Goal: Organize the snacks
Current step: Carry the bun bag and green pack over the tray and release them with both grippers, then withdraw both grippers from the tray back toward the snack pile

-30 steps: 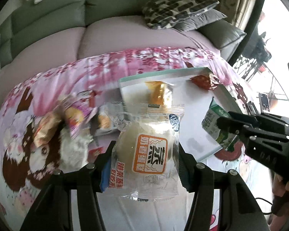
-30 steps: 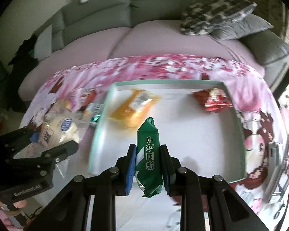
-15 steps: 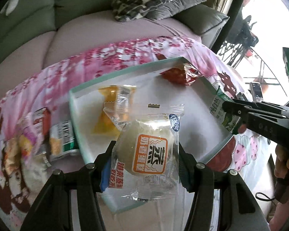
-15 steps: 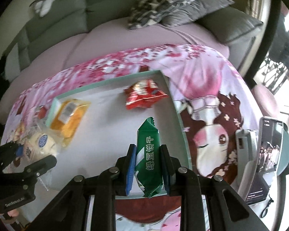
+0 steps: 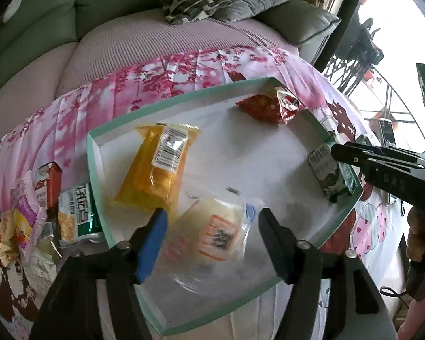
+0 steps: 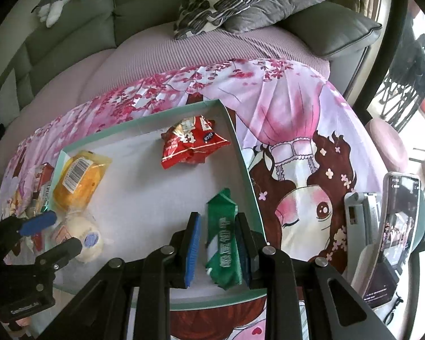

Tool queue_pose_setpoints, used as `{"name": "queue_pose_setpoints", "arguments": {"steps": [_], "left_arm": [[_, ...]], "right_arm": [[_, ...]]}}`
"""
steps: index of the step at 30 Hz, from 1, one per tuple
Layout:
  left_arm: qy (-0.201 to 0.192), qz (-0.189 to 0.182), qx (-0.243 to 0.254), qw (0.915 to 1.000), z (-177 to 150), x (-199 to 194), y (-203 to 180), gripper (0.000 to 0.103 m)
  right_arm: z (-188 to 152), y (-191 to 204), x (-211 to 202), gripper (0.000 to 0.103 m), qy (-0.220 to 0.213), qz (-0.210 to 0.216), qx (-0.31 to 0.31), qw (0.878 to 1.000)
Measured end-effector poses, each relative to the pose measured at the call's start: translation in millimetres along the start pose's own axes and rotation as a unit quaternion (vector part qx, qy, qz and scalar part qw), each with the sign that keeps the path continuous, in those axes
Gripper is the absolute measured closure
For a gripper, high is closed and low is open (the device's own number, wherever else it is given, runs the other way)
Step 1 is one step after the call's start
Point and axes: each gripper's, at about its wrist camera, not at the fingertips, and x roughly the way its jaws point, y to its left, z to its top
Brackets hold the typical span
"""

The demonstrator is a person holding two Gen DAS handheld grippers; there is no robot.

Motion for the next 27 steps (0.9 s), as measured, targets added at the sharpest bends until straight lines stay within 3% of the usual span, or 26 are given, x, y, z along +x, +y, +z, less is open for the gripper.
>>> {"name": "queue_pose_setpoints", "arguments": {"steps": [8,10,11,12,14,15,17,23,27], "left_arm": [[-0.016,0.025,-0.011,0.9995,-3.8,-18.7,13.6,0.027],[-0.017,0.032,-0.013,0.9993,-6.1,-21.9,19.2,0.027],[-0.020,0.036,-0.015,0.9991,-7.4,-24.4,23.3,0.027],[-0.024,0.041,-0.018,0.9987,-8.8,-27.1,27.7,0.026],[-0.032,0.050,-0.024,0.9980,-11.4,-31.5,35.4,0.008],[-0.036,0.053,-0.027,0.9976,-12.6,-33.5,39.5,0.005],[-0.046,0.058,-0.034,0.9967,-16.0,-38.7,47.6,0.004],[-0.054,0.086,-0.031,0.9943,-24.0,-46.6,65.4,0.004],[-0.059,0.096,-0.037,0.9930,-30.7,-52.7,79.8,0.004]], "right_arm": [[-5.8,9.0,-5.5,0.073,0.005,-0.012,-0.014,1.000],[-8.5,12.2,-4.4,0.058,0.011,-0.021,-0.018,1.000],[-10.2,13.9,-4.3,0.033,0.012,-0.026,-0.019,0.999],[-12.3,16.3,-5.4,0.023,0.009,-0.031,-0.021,0.999],[-15.2,21.7,-8.3,0.023,0.005,-0.033,-0.031,0.999],[-16.9,25.5,-9.3,0.023,0.006,-0.031,-0.037,0.999],[-19.9,33.5,-10.7,0.021,0.006,-0.029,-0.048,0.998],[-25.6,53.6,-13.6,0.001,0.001,-0.025,-0.061,0.998],[-26.5,65.0,-16.6,0.000,-0.007,-0.019,-0.066,0.998]]}}
